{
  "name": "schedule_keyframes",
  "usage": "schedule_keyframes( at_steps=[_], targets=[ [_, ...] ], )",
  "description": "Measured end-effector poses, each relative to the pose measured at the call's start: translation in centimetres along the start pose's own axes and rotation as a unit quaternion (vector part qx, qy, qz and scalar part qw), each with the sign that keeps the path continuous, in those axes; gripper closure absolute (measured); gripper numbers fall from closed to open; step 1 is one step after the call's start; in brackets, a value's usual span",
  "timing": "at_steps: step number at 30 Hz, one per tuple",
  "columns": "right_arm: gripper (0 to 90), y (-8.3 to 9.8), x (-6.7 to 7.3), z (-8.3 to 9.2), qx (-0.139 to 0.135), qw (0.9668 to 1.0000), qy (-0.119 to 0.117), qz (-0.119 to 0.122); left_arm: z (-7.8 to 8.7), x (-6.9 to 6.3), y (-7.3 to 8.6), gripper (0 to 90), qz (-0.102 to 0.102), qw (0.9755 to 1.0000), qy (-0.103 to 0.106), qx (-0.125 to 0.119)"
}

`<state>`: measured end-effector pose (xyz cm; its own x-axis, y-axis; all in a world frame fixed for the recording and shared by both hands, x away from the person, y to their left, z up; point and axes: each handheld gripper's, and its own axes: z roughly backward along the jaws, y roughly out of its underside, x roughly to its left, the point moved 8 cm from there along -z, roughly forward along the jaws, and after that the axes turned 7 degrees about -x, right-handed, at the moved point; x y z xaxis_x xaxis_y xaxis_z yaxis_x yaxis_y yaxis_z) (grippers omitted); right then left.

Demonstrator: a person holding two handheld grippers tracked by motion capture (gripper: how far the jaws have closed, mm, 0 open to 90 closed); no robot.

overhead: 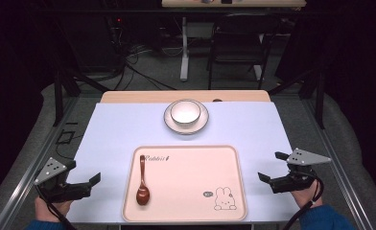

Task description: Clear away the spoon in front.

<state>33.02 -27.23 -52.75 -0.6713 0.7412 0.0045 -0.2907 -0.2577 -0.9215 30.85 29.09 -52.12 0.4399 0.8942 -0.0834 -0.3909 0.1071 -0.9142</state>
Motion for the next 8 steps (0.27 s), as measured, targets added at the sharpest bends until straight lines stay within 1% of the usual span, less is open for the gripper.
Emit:
schedule_keyframes(
  at_steps=[8],
  targets=[
    [0.8, 0.02, -0.02, 0.02, 0.000, 1.0000, 0.000, 0.001, -0.18, 0.12, 0.16, 0.2, 0.002, 1.0000, -0.004, 0.005]
  ],
)
